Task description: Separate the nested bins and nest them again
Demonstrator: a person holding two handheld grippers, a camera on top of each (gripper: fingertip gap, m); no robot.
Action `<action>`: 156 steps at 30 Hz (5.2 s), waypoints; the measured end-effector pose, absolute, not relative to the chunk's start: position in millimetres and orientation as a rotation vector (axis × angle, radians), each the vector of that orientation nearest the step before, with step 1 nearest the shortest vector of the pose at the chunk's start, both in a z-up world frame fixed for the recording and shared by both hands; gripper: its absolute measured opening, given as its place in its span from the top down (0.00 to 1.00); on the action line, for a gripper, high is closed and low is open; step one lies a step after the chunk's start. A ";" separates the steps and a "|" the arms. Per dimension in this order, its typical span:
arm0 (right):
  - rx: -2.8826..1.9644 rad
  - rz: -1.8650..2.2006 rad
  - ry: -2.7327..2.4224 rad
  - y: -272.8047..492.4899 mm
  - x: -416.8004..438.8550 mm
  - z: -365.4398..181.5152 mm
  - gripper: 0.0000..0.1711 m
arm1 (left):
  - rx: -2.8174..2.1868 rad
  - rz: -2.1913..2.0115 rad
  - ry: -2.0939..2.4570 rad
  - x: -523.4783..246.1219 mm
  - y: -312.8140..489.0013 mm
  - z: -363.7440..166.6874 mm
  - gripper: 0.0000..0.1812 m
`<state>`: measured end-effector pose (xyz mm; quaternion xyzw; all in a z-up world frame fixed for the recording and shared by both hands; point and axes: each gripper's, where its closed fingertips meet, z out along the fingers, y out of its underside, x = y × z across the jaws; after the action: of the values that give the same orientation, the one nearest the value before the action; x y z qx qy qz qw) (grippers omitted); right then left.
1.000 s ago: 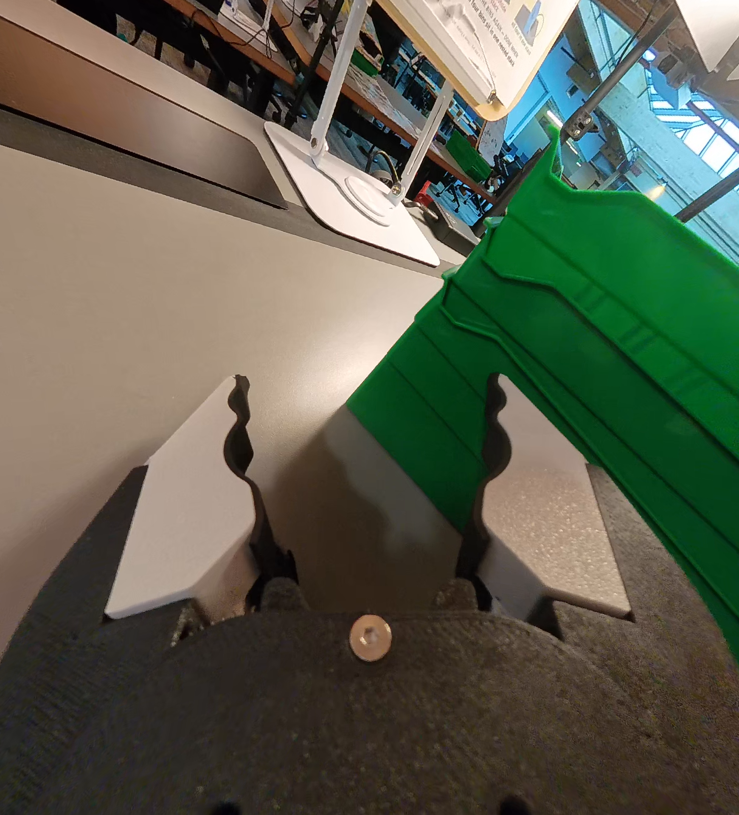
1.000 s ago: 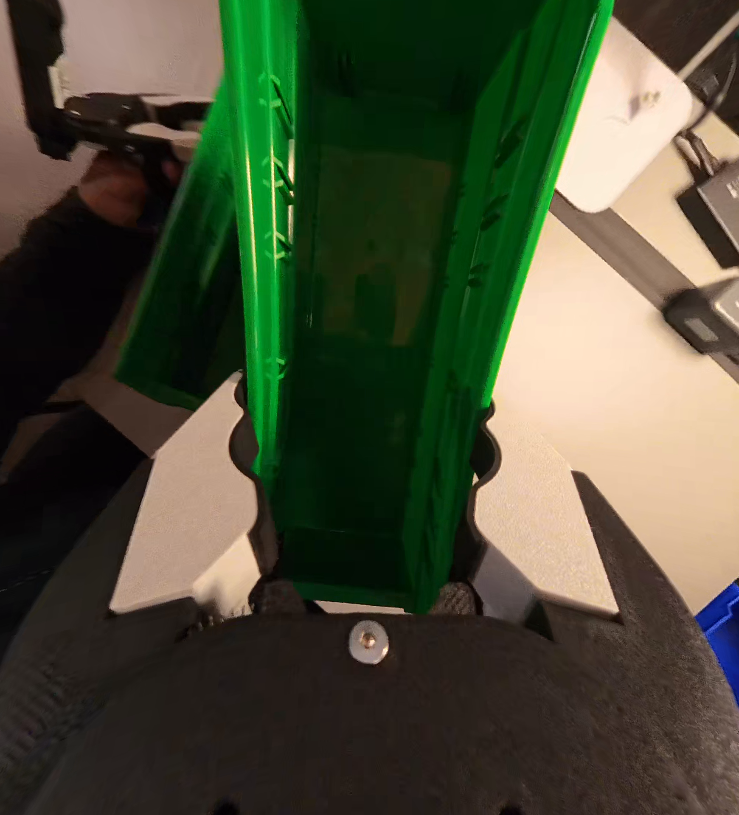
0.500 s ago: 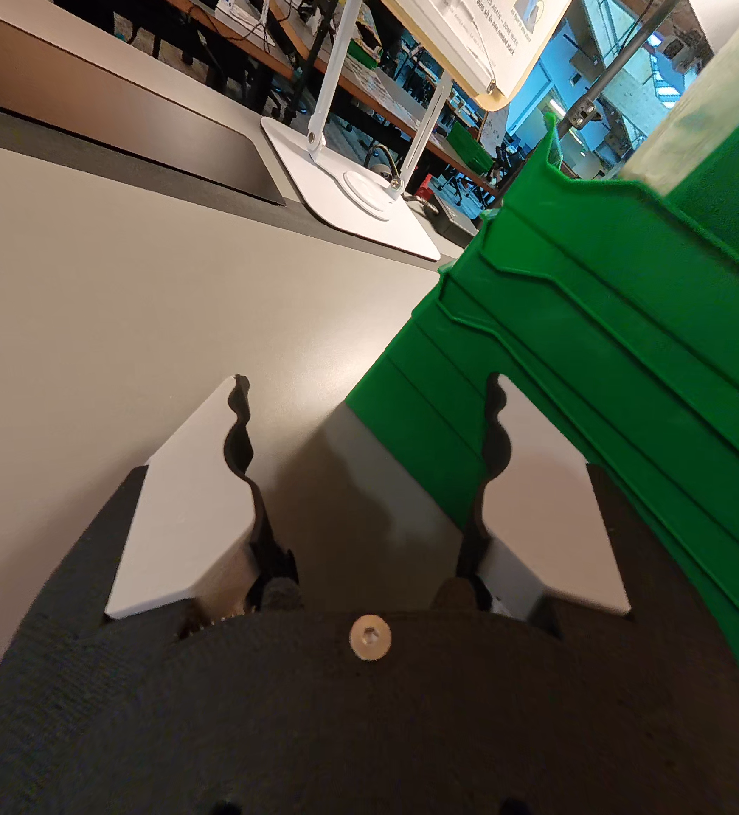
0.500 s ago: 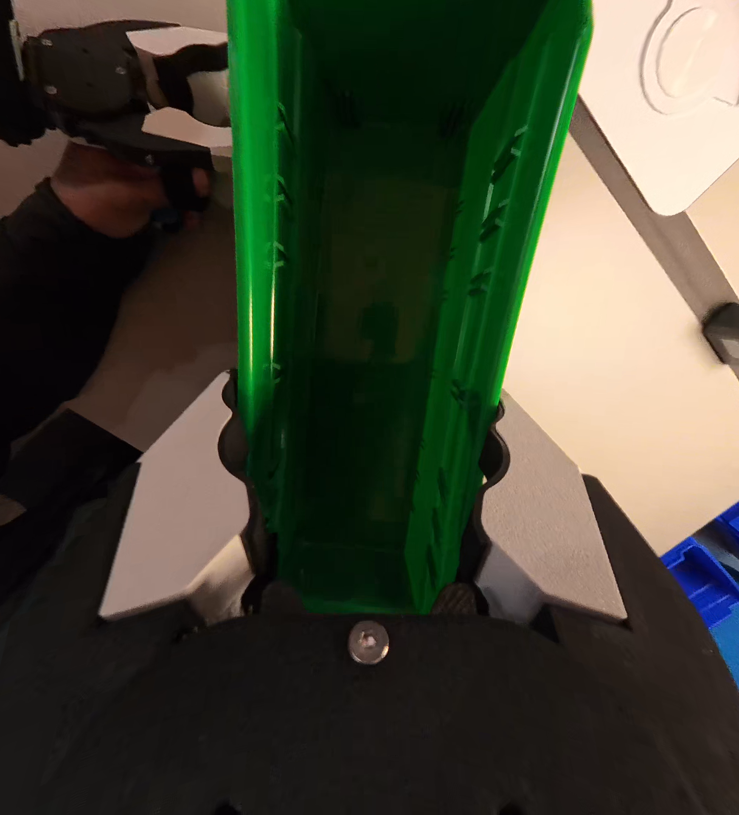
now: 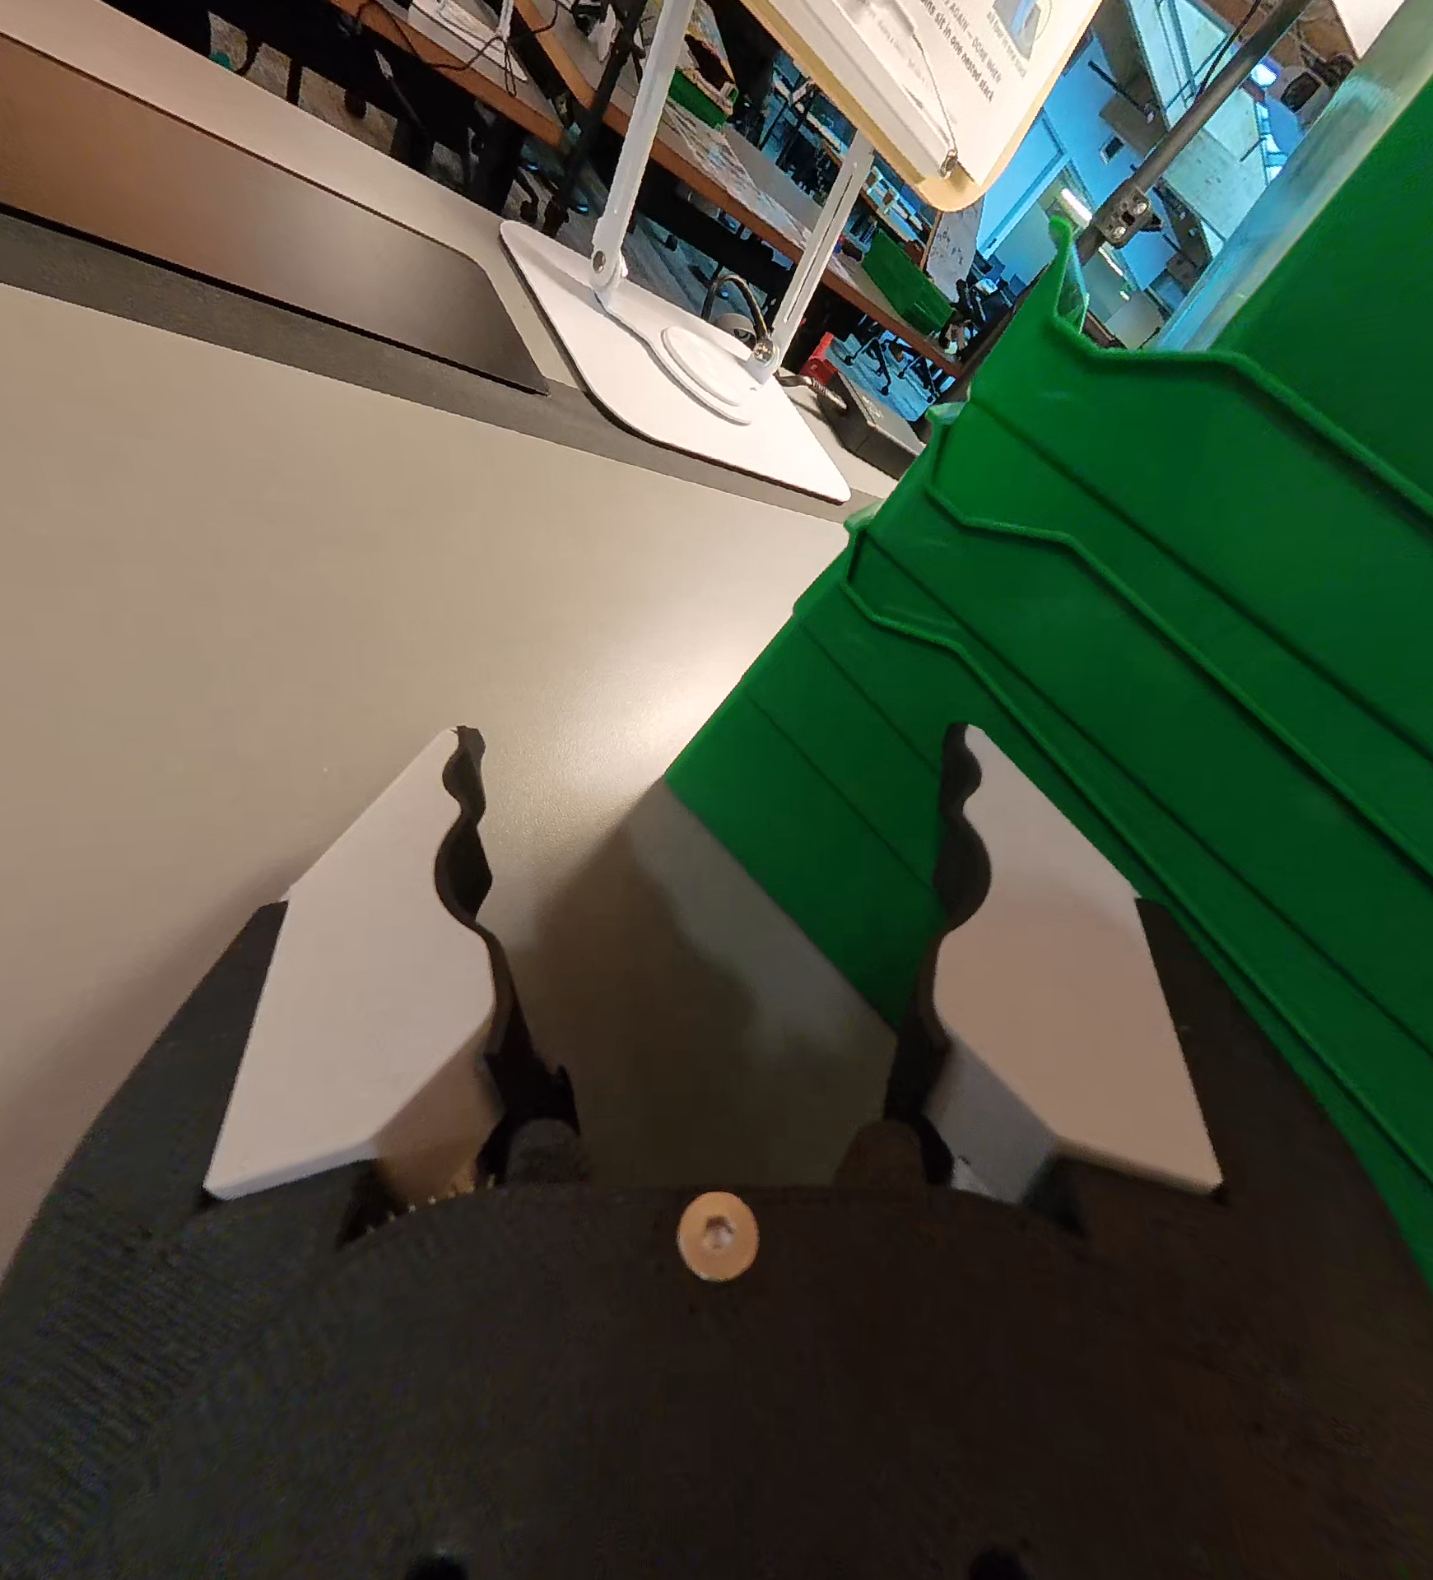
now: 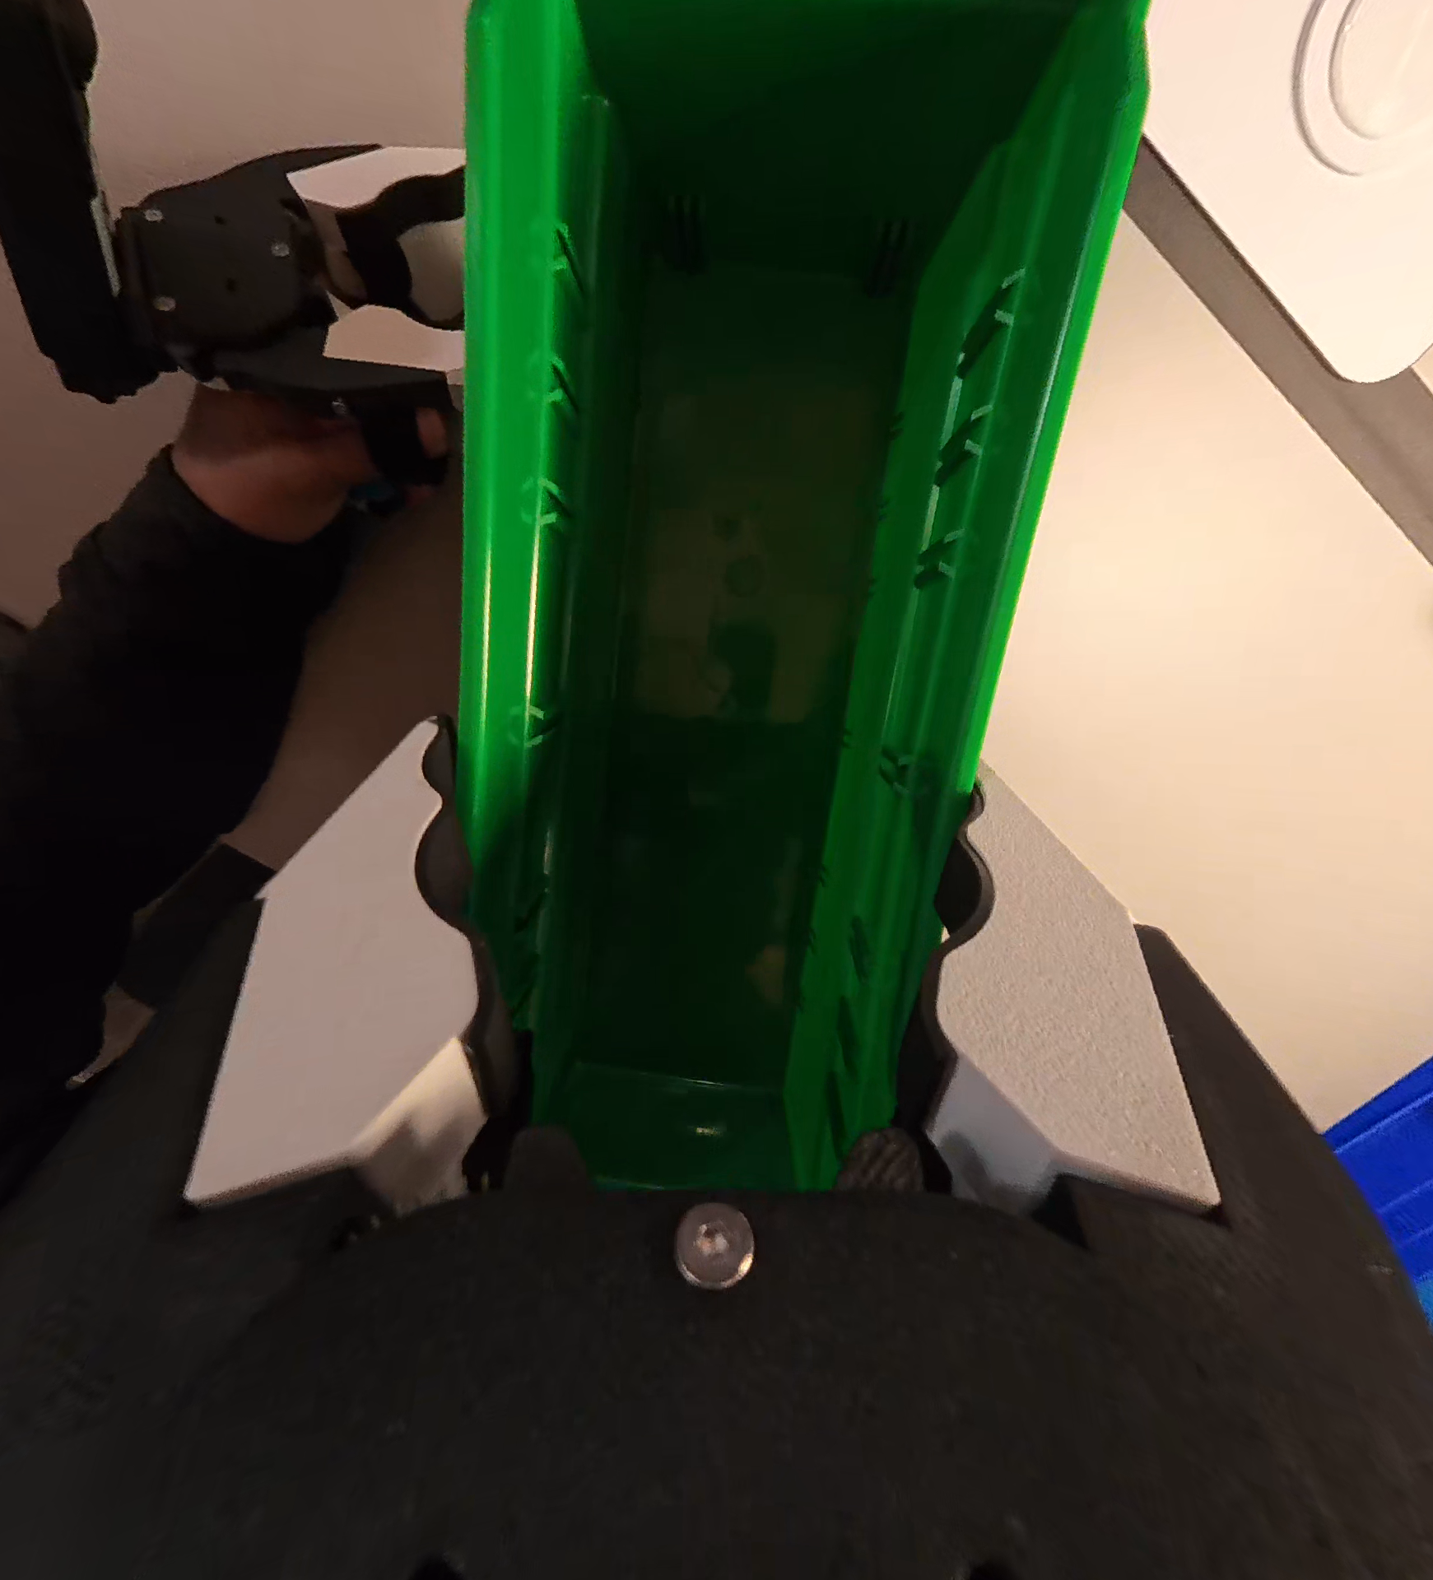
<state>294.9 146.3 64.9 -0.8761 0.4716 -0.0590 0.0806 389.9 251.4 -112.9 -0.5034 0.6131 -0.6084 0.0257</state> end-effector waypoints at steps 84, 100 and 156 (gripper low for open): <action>-1.371 -0.006 0.598 -11.9 299.2 -54.4 0.51 | -1.220 -1.985 1.930 343.3 177.9 -87.7 0.63; -1.322 0.074 0.634 -38.2 315.7 -50.9 0.53 | -1.287 -2.072 1.894 338.0 70.9 -86.2 0.71; -1.361 -0.054 0.882 -77.1 352.0 -75.9 0.53 | -1.039 -0.879 2.655 343.1 18.5 31.3 0.49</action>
<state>352.0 -77.1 -75.9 -0.6084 0.3941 -0.0239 0.6885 343.1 18.5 31.3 -0.3472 0.8871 -0.2936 0.0789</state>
